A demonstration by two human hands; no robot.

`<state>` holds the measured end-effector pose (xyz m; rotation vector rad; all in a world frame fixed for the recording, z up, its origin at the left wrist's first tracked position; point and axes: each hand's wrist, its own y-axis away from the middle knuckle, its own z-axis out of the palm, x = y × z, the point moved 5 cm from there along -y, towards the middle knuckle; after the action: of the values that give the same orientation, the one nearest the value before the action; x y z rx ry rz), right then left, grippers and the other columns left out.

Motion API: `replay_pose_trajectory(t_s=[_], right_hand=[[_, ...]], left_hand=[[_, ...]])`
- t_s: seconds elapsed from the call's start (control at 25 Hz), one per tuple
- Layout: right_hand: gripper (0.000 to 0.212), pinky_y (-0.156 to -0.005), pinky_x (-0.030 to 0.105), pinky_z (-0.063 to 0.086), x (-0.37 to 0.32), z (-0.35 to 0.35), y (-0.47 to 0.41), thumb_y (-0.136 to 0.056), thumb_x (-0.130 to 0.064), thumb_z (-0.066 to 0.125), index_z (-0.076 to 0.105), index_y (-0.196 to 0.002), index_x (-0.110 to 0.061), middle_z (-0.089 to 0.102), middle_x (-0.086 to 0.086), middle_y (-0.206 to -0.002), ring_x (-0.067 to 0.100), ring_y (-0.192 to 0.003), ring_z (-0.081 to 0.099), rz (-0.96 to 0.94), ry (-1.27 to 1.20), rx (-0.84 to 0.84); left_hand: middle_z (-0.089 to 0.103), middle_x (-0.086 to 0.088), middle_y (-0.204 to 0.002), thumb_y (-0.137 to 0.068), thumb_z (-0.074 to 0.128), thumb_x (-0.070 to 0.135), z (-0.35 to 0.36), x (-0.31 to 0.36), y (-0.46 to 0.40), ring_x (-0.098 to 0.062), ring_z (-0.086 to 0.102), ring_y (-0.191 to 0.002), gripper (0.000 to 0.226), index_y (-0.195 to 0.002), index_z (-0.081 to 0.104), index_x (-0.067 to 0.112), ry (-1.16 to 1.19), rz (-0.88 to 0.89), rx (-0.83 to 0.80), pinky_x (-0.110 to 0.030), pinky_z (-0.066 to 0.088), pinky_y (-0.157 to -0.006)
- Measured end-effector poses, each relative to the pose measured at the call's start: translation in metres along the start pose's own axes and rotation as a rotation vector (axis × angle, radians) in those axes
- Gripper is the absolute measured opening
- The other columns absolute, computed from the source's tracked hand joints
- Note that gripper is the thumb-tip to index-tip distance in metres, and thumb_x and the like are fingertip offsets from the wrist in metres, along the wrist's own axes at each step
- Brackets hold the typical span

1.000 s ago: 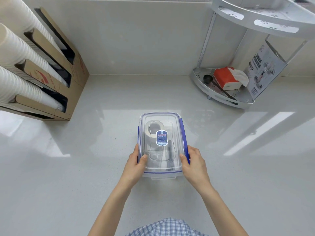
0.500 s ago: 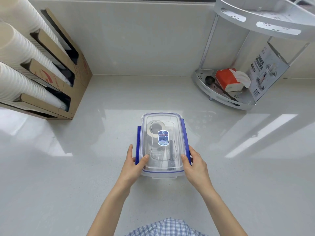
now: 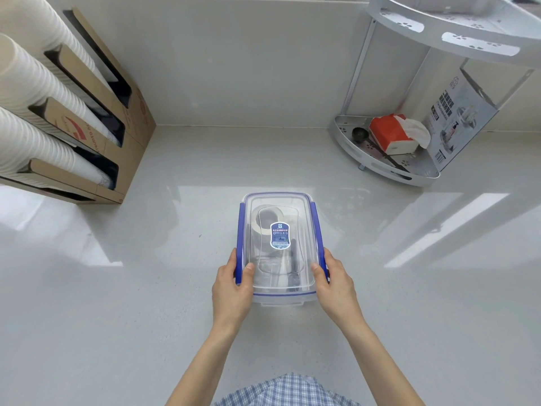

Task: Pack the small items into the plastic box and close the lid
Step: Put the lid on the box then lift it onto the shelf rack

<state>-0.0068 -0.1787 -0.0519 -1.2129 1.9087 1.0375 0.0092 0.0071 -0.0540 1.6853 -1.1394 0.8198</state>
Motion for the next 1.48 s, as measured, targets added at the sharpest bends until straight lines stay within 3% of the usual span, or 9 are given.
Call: replay_pose_trajectory(t_s=[0.2,0.36,0.48,0.68,0.76,0.84,1.08,1.24,1.48], right_hand=[[0.046,-0.093,0.024,0.037,-0.002,-0.002,0.001,-0.094,-0.023,0.043,0.032,-0.138,-0.015,0.048,0.007,-0.134,0.015,-0.110,0.047,-0.011,-0.015,-0.001],[0.047,-0.079,0.022,0.043,0.002,-0.006,0.002,-0.091,-0.028,0.048,0.036,-0.136,-0.021,0.053,0.004,-0.128,0.015,-0.103,0.052,0.049,-0.108,-0.038],[0.056,-0.077,0.024,0.042,0.004,-0.009,0.000,-0.088,-0.035,0.052,0.031,-0.138,-0.024,0.053,-0.001,-0.119,0.015,-0.100,0.053,0.110,-0.149,-0.057],[0.053,-0.064,0.015,0.046,0.002,-0.013,0.002,-0.086,-0.029,0.057,0.037,-0.135,-0.026,0.055,-0.003,-0.106,0.013,-0.089,0.057,0.095,-0.145,-0.071],[0.049,-0.073,0.025,0.051,0.002,-0.019,0.003,-0.085,-0.027,0.059,0.043,-0.132,-0.027,0.061,0.000,-0.106,0.017,-0.091,0.060,0.092,-0.174,-0.070],[0.046,-0.081,0.033,0.051,0.002,-0.024,0.003,-0.084,-0.024,0.060,0.048,-0.129,-0.028,0.066,0.000,-0.102,0.019,-0.089,0.061,0.091,-0.216,-0.068],[0.043,-0.068,0.020,0.045,-0.007,-0.044,0.000,-0.082,-0.019,0.063,0.055,-0.123,-0.029,0.071,-0.001,-0.094,0.010,-0.073,0.060,0.046,-0.308,-0.057],[0.043,-0.053,0.005,0.045,-0.025,-0.067,-0.012,-0.081,-0.017,0.064,0.055,-0.122,-0.028,0.069,-0.012,-0.082,-0.007,-0.057,0.059,-0.031,-0.356,-0.040],[0.041,-0.050,0.004,0.045,-0.070,-0.117,-0.029,-0.082,-0.015,0.063,0.056,-0.121,-0.027,0.070,-0.024,-0.061,-0.009,-0.054,0.060,-0.183,-0.339,-0.032]], left_hand=[[0.051,0.005,-0.109,-0.088,0.050,0.030,-0.004,-0.002,-0.003,-0.013,0.050,-0.095,0.048,-0.134,0.038,0.024,-0.028,0.037,-0.015,-0.026,0.042,-0.083],[0.053,0.004,-0.103,-0.084,0.055,0.033,-0.006,-0.005,-0.007,-0.006,0.055,-0.084,0.048,-0.129,0.038,0.028,0.057,-0.067,-0.098,-0.019,0.046,-0.065],[0.053,0.001,-0.108,-0.084,0.057,0.031,-0.005,-0.007,-0.009,-0.003,0.054,-0.085,0.050,-0.129,0.035,0.030,0.129,-0.133,-0.154,-0.026,0.046,-0.071],[0.058,-0.008,-0.112,-0.085,0.055,0.029,-0.007,-0.003,-0.010,-0.023,0.059,-0.098,0.056,-0.135,0.029,0.034,0.178,-0.162,-0.202,-0.039,0.050,-0.085],[0.063,-0.008,-0.106,-0.086,0.054,0.030,-0.006,-0.002,-0.008,-0.025,0.061,-0.096,0.054,-0.134,0.031,0.036,0.200,-0.167,-0.222,-0.045,0.050,-0.087],[0.065,-0.003,-0.095,-0.086,0.055,0.029,-0.005,0.000,-0.006,-0.021,0.063,-0.088,0.052,-0.133,0.034,0.037,0.238,-0.159,-0.228,-0.041,0.052,-0.080],[0.068,0.000,-0.092,-0.084,0.058,0.028,-0.001,0.017,0.000,-0.012,0.064,-0.084,0.057,-0.135,0.035,0.035,0.299,-0.122,-0.274,-0.024,0.051,-0.063],[0.070,0.001,-0.095,-0.083,0.059,0.027,0.000,0.050,-0.005,-0.011,0.065,-0.085,0.058,-0.134,0.034,0.038,0.330,-0.030,-0.282,-0.023,0.051,-0.062],[0.069,0.000,-0.092,-0.084,0.057,0.023,0.010,0.113,-0.010,-0.010,0.066,-0.080,0.062,-0.136,0.028,0.039,0.398,0.117,-0.318,-0.026,0.054,-0.062]])
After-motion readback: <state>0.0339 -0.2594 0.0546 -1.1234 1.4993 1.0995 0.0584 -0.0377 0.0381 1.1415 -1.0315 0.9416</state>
